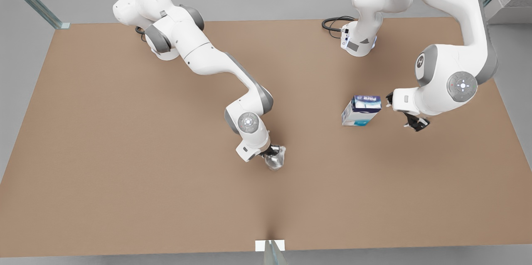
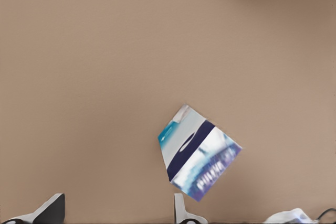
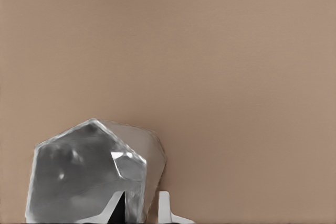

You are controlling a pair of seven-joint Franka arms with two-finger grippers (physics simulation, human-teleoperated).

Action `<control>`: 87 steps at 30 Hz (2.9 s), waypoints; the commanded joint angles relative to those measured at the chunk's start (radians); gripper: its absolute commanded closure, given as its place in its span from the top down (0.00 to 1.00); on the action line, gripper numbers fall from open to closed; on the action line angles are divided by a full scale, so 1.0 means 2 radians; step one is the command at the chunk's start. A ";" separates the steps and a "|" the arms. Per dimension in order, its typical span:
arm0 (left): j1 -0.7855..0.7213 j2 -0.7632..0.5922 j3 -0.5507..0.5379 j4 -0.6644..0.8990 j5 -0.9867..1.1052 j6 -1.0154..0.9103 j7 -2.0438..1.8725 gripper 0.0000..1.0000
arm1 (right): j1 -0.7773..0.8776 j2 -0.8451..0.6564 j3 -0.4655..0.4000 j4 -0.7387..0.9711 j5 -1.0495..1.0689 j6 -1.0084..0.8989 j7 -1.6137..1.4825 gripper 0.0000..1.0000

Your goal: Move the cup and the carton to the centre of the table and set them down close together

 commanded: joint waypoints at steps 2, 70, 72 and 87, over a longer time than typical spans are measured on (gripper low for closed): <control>0.000 -0.012 -0.003 -0.029 0.001 0.019 0.006 1.00 | 0.001 0.001 0.000 0.000 0.000 0.001 0.000 0.79; -0.001 -0.066 -0.050 -0.296 -0.011 0.219 0.082 0.70 | -0.379 -0.371 0.044 -0.154 -0.085 -0.283 -0.316 1.00; -0.001 -0.066 -0.050 -0.296 -0.014 0.219 0.081 0.67 | -0.380 -0.370 0.044 -0.153 -0.085 -0.283 -0.316 1.00; -0.001 -0.049 -0.239 -0.183 -0.044 0.150 -0.234 0.67 | -0.379 -0.365 0.044 -0.150 -0.094 -0.277 -0.316 1.00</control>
